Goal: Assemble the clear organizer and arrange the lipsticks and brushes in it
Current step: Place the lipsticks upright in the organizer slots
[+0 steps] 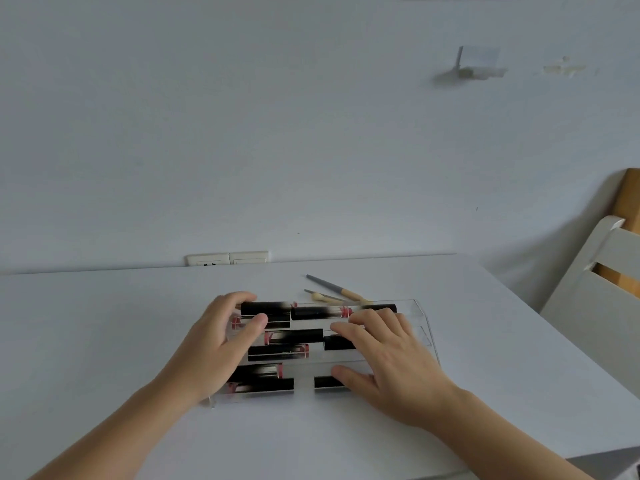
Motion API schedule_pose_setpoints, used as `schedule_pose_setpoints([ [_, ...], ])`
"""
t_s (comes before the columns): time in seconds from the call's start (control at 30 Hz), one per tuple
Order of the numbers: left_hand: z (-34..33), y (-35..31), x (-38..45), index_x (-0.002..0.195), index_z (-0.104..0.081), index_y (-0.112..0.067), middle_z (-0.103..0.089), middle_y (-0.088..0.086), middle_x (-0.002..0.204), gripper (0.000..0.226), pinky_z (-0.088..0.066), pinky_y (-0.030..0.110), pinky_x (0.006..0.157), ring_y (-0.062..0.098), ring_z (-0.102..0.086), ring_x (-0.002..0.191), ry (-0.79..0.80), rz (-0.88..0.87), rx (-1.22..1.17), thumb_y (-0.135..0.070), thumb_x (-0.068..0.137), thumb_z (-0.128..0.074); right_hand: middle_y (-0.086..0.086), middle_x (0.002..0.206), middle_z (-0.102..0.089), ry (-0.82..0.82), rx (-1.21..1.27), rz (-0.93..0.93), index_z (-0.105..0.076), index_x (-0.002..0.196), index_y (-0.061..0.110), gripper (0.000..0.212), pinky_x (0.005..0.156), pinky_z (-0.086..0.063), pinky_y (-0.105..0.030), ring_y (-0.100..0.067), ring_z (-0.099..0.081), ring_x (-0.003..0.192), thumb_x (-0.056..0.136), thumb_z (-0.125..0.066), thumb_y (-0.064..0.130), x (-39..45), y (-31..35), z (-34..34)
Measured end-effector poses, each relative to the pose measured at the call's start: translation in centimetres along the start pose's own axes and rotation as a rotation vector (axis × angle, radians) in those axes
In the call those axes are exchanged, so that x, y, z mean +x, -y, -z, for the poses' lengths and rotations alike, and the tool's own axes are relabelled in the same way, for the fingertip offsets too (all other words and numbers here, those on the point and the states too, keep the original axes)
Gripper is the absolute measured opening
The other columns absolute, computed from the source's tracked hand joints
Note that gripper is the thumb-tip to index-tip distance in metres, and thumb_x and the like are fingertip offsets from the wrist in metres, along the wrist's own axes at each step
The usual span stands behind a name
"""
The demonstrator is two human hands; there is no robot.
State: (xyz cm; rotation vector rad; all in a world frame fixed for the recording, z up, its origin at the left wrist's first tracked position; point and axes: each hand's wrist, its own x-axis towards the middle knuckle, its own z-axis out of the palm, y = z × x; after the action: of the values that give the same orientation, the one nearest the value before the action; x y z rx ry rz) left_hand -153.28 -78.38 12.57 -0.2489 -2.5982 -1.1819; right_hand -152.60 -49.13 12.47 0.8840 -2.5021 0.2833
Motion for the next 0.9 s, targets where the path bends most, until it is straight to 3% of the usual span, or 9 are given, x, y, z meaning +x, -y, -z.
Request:
schedule_pose_setpoints([
  [0.2,0.4,0.6,-0.3,0.121,-0.053,-0.047,-0.052,-0.031,0.125,0.045,-0.039,0.020,0.094,-0.017,-0.044,0.119,0.010,-0.008,-0.009,-0.072,0.085,-0.044,0.010,0.125,-0.049,-0.032,0.046,-0.023,-0.048,0.137,0.031,0.053,0.096,-0.034,-0.030,-0.013,-0.043,0.111,0.097,-0.042,0.065,0.5,0.6,2.2],
  [0.33,0.6,0.6,-0.4,0.121,-0.051,-0.049,-0.051,-0.033,0.124,0.045,-0.039,0.018,0.092,-0.019,-0.043,0.118,0.022,-0.009,-0.023,-0.073,0.083,-0.044,0.015,0.112,-0.052,-0.040,0.152,-0.202,-0.060,0.123,0.034,0.048,0.090,-0.037,-0.028,-0.007,-0.046,0.104,0.091,-0.043,0.066,4.6,-2.6,5.1],
  [0.47,1.1,0.6,-0.7,0.115,-0.047,-0.060,-0.048,-0.037,0.124,0.035,-0.038,0.014,0.090,-0.023,-0.039,0.118,0.049,-0.005,-0.025,-0.073,0.083,-0.045,0.015,0.113,-0.052,0.303,0.137,-0.272,-0.058,0.122,0.037,0.040,0.088,-0.046,-0.028,-0.010,-0.054,0.107,0.088,-0.062,0.057,8.4,-7.2,5.4],
  [0.57,1.2,0.8,-0.9,0.121,-0.051,-0.052,-0.050,-0.034,0.123,0.038,-0.040,0.018,0.089,-0.019,-0.042,0.118,0.034,0.005,-0.046,-0.068,0.086,-0.048,0.009,0.132,-0.048,0.570,0.187,-0.299,-0.048,0.139,0.038,0.068,0.099,-0.043,-0.031,-0.014,-0.051,0.120,0.080,-0.074,0.061,10.2,-9.1,4.2],
  [0.7,1.0,0.7,-1.1,0.116,-0.059,-0.043,-0.055,-0.032,0.120,0.024,-0.039,0.014,0.086,-0.013,-0.049,0.116,-0.032,0.028,-0.146,-0.051,0.095,-0.054,0.008,0.158,-0.028,0.832,0.117,-0.244,-0.017,0.155,0.046,0.106,0.116,-0.033,-0.042,-0.018,-0.036,0.142,0.070,-0.073,0.074,11.7,-9.7,2.2],
  [0.8,0.9,0.9,-1.1,0.114,-0.060,-0.042,-0.058,-0.030,0.118,0.015,-0.039,0.013,0.083,-0.008,-0.053,0.114,-0.041,0.027,-0.162,-0.041,0.099,-0.057,0.007,0.162,-0.019,0.928,0.017,-0.163,-0.003,0.155,0.049,0.117,0.118,-0.029,-0.050,-0.022,-0.027,0.146,0.066,-0.073,0.076,12.4,-9.7,0.9],
  [0.9,0.8,0.8,-1.1,0.113,-0.061,-0.041,-0.059,-0.026,0.115,0.014,-0.040,0.010,0.080,-0.004,-0.056,0.111,-0.052,0.026,-0.185,-0.039,0.099,-0.058,0.006,0.154,-0.029,0.897,0.023,-0.119,-0.010,0.155,0.047,0.105,0.113,-0.034,-0.048,-0.021,-0.034,0.137,0.071,-0.068,0.069,12.6,-9.3,-0.4],
])
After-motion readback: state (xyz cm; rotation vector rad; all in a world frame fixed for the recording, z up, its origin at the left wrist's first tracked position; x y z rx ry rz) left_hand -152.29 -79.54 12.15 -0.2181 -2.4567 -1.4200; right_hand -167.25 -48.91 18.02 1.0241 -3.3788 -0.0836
